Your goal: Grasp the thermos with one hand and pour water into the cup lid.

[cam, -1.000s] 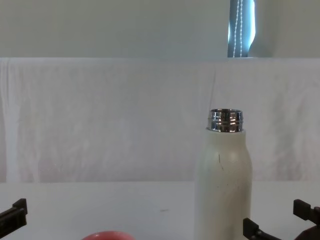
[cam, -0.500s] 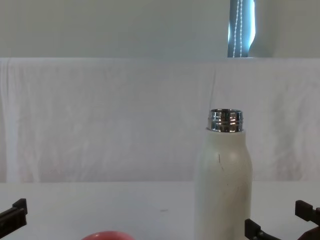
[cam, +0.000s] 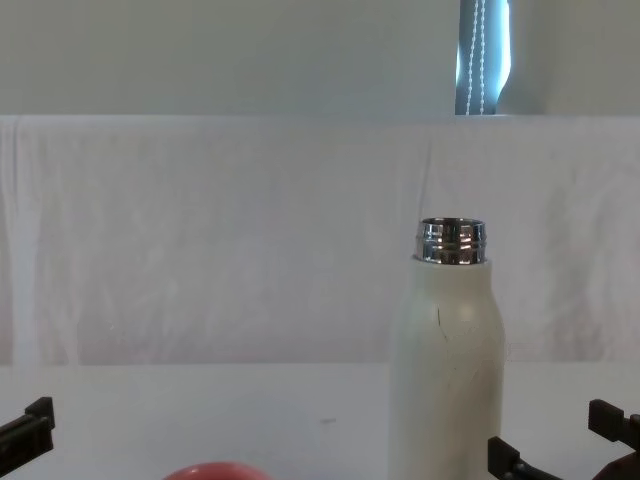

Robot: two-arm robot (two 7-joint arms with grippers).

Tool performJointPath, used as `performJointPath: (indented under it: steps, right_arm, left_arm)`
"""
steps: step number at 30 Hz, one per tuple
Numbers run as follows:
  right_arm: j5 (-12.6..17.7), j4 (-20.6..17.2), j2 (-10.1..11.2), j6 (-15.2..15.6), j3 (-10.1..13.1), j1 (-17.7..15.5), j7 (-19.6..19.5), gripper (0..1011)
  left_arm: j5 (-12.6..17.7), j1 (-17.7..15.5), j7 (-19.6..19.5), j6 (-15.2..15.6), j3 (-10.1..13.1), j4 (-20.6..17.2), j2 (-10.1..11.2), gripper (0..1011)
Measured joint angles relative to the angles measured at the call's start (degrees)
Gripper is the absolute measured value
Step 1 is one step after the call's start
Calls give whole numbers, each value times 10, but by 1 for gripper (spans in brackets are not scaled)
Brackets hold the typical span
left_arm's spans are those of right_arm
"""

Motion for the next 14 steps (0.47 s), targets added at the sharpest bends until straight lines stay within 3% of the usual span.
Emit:
performJointPath:
  steps: [14]
  right_arm:
    - [0,0,0,0,0,0,0,1001]
  left_arm:
    - [0,0,0,0,0,0,0,1001]
